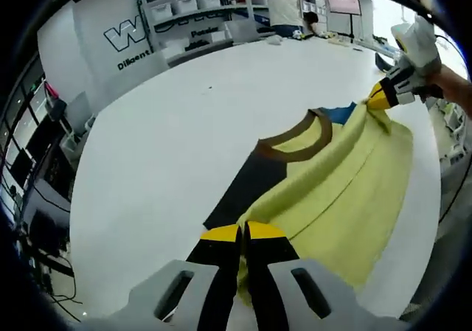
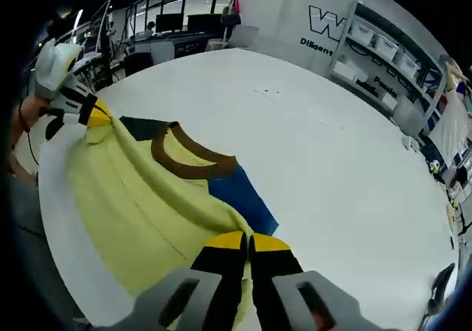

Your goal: Fold the garment on the visible template until the final outline fits inside the template.

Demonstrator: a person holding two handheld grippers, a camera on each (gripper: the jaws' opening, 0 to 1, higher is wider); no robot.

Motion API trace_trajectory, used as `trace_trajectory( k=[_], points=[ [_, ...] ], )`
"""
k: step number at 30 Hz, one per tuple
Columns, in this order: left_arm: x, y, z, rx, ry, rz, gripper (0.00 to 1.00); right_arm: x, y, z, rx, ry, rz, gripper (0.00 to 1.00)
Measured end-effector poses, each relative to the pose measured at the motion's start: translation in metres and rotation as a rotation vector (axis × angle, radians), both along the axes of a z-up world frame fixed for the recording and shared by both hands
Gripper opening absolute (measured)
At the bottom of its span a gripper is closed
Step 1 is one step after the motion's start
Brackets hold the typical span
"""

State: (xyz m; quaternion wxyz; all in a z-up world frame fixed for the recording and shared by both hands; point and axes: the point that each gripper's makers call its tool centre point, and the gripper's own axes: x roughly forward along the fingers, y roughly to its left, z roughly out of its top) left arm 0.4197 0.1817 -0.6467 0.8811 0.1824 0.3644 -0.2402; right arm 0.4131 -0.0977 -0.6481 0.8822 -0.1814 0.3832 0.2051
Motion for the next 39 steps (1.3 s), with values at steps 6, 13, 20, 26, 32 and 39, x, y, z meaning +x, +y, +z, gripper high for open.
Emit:
trace_trajectory(
  k=[6, 13, 20, 26, 32, 39],
  points=[
    [0.002, -0.001, -0.014, 0.025, 0.027, 0.001, 0.0, 0.007, 0.001, -0.018, -0.019, 0.021, 0.035, 0.0],
    [0.0, 0.0, -0.017, 0.014, 0.066, -0.031, 0.0, 0.007, 0.003, -0.025, -0.12, 0.068, 0.117, 0.0],
    [-0.013, 0.003, -0.021, -0.011, 0.217, -0.032, 0.0, -0.006, 0.003, -0.028, -0.168, 0.252, 0.26, 0.0],
    [-0.045, 0.006, -0.024, -0.006, 0.435, -0.038, 0.0, -0.048, 0.005, -0.029, -0.074, 0.466, 0.311, 0.0],
    [-0.082, 0.009, -0.027, -0.037, 0.649, -0.031, 0.0, -0.078, 0.006, -0.029, -0.015, 0.537, 0.353, 0.0],
    [-0.074, 0.006, -0.024, 0.015, 0.517, -0.111, 0.03, -0.078, 0.007, -0.027, -0.017, 0.476, 0.342, 0.0]
  ],
)
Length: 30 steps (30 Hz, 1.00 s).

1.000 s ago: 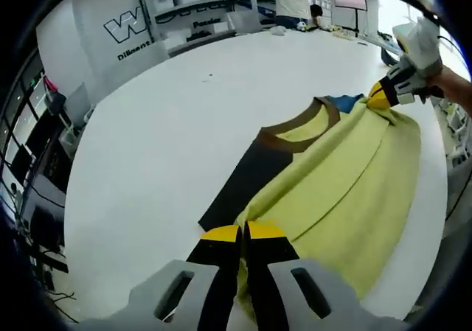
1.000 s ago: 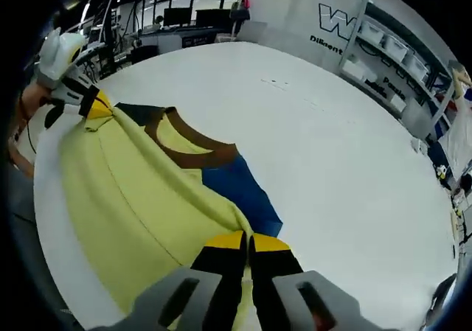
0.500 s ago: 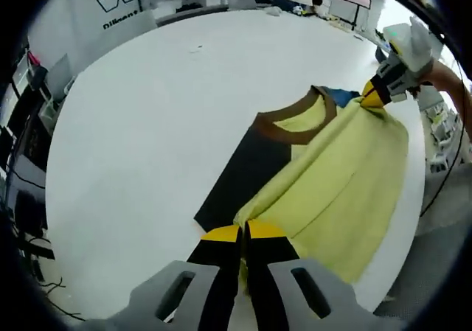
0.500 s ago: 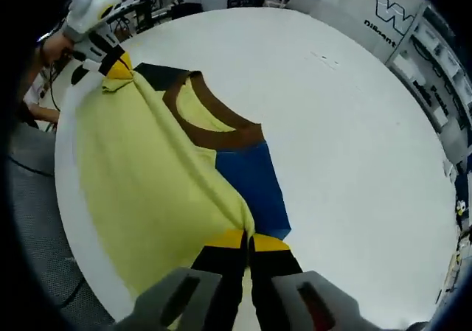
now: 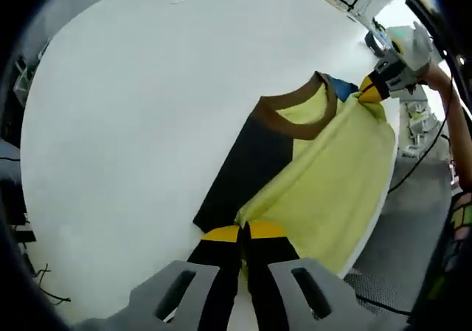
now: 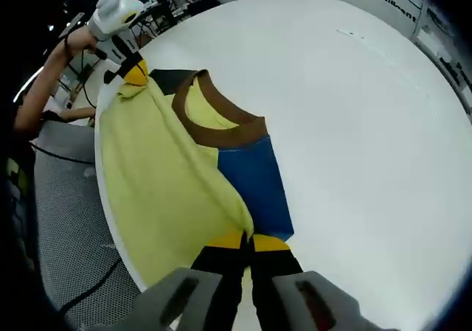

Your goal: Fold the garment on the visible template until the final outline fits inside the template.

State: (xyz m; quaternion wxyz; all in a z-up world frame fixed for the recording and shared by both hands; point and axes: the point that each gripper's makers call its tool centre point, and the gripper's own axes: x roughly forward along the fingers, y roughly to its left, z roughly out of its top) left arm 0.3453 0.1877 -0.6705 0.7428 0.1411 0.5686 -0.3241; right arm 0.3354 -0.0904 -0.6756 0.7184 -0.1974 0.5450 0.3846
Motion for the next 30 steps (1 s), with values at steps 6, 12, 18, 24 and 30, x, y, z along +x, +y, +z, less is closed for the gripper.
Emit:
trace_trajectory(
  k=[6, 12, 18, 24, 30],
  points=[
    [0.007, 0.022, 0.016, 0.07, -0.162, 0.039, 0.17, 0.024, -0.001, 0.029, 0.075, -0.28, -0.023, 0.16],
    [0.0, 0.045, 0.04, 0.071, -0.276, 0.129, 0.18, 0.02, -0.012, 0.061, 0.092, -0.412, -0.107, 0.19],
    [-0.023, 0.042, 0.048, -0.047, -0.298, 0.199, 0.16, 0.003, -0.019, 0.067, 0.065, -0.443, -0.128, 0.2],
    [-0.039, 0.032, 0.051, -0.244, -0.268, 0.321, 0.21, -0.018, -0.022, 0.059, 0.077, -0.414, -0.181, 0.2],
    [-0.042, 0.035, 0.045, -0.303, -0.258, 0.419, 0.3, -0.033, -0.021, 0.05, 0.037, -0.402, -0.155, 0.2]
  ],
)
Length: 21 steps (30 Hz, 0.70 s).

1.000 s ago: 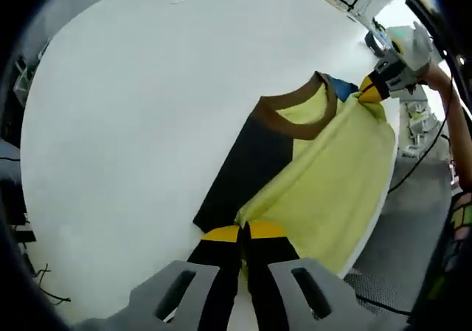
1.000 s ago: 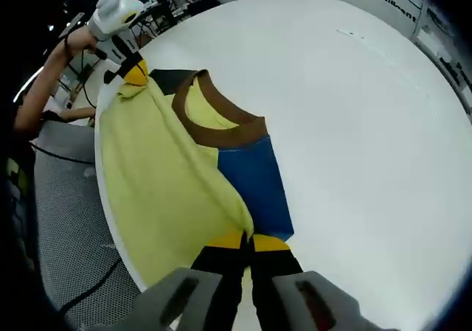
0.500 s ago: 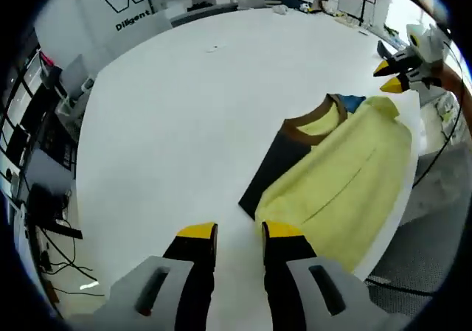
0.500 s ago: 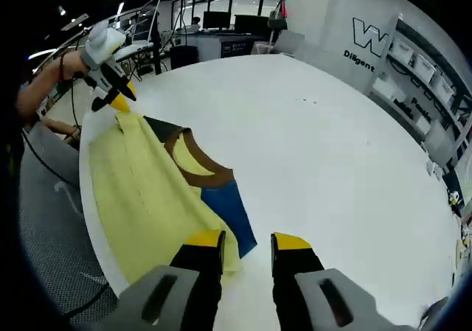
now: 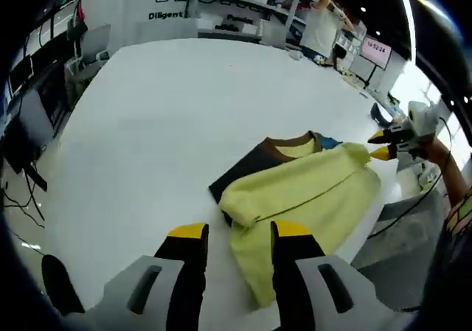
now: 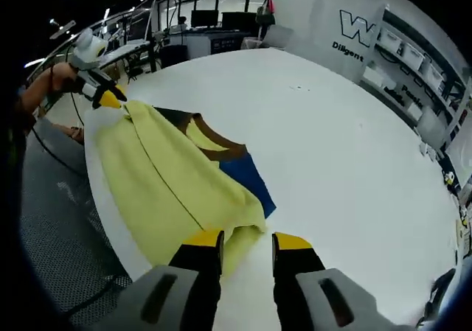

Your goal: Fold the garment on the visible template until the final outline fits inside the template.

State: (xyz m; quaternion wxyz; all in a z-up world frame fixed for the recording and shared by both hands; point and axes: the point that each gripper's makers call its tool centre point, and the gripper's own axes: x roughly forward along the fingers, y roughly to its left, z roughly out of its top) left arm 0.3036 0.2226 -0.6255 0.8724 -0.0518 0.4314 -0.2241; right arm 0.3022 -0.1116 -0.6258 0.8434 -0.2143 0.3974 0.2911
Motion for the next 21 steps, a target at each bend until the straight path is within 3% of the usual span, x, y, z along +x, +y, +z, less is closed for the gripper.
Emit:
trace_trajectory(
  k=[1, 2, 4, 8, 10, 18, 21],
  points=[
    [0.002, 0.002, 0.0, -0.016, 0.006, 0.038, 0.32, -0.003, 0.0, -0.001, 0.004, 0.008, -0.003, 0.2],
    [0.01, 0.005, 0.002, -0.035, -0.029, 0.103, 0.34, -0.005, 0.0, -0.003, 0.02, 0.018, -0.019, 0.21],
    [0.012, 0.002, 0.003, -0.093, -0.037, 0.124, 0.35, -0.006, -0.001, -0.005, 0.038, 0.021, -0.041, 0.2],
    [0.01, -0.009, -0.005, -0.2, 0.027, 0.161, 0.34, -0.009, -0.001, -0.009, 0.064, 0.039, -0.085, 0.21],
    [0.012, -0.012, -0.008, -0.247, 0.042, 0.209, 0.36, -0.012, -0.005, -0.013, 0.082, 0.077, -0.164, 0.22],
    [0.018, -0.024, -0.015, -0.325, 0.082, 0.272, 0.31, -0.008, 0.013, -0.015, 0.14, 0.079, -0.175, 0.17],
    [0.019, -0.024, -0.017, -0.342, 0.089, 0.285, 0.29, -0.008, 0.014, -0.018, 0.143, 0.086, -0.177, 0.09]
  ],
)
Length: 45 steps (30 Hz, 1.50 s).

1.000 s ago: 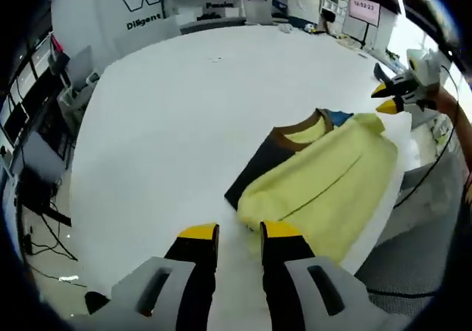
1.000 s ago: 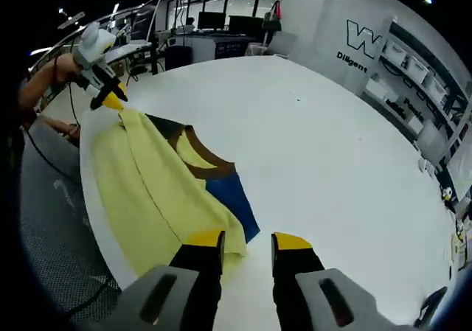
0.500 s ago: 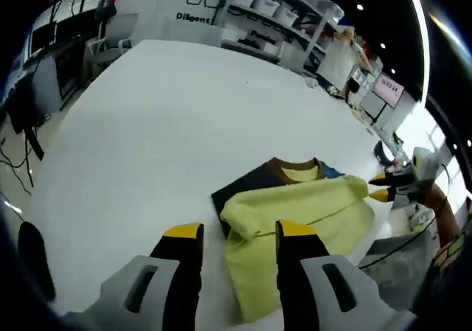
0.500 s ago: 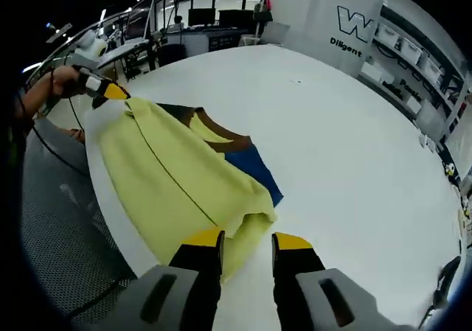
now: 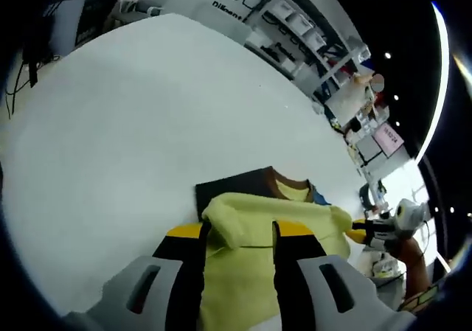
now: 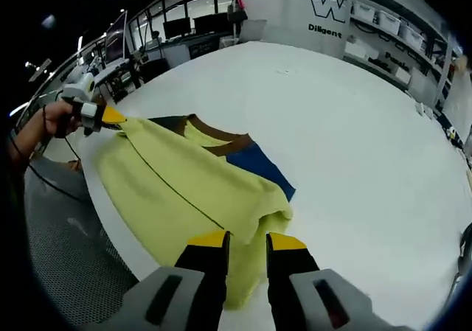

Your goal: Fold the garment on the visible template until the final outline fits inside the template.

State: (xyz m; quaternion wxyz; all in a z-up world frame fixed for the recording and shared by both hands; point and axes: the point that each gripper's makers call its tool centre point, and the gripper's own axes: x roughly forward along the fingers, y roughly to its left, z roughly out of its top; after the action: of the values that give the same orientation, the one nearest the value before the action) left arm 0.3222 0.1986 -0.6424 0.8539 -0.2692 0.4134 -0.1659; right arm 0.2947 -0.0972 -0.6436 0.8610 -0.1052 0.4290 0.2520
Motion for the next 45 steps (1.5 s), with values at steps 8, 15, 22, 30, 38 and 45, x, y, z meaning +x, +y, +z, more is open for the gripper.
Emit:
trace_trajectory(
  k=[8, 15, 22, 30, 38, 45],
  points=[
    [0.005, -0.004, 0.006, -0.085, -0.009, 0.048, 0.07, 0.006, 0.0, -0.003, 0.033, 0.021, -0.052, 0.0],
    [0.011, -0.006, 0.02, -0.115, -0.027, 0.039, 0.0, 0.015, -0.006, 0.017, 0.118, 0.017, -0.124, 0.0],
    [0.029, -0.001, 0.044, -0.185, -0.086, 0.081, 0.0, 0.039, -0.011, 0.034, 0.16, -0.015, -0.188, 0.0],
    [0.048, 0.014, 0.033, -0.174, -0.066, 0.147, 0.0, 0.064, -0.018, 0.032, 0.185, -0.02, -0.234, 0.0],
    [0.063, 0.02, 0.007, -0.148, -0.017, 0.166, 0.0, 0.09, -0.02, 0.019, 0.186, -0.021, -0.306, 0.0],
    [0.067, 0.021, -0.019, -0.075, 0.039, 0.144, 0.0, 0.103, -0.025, -0.007, 0.199, 0.006, -0.372, 0.0]
  ],
)
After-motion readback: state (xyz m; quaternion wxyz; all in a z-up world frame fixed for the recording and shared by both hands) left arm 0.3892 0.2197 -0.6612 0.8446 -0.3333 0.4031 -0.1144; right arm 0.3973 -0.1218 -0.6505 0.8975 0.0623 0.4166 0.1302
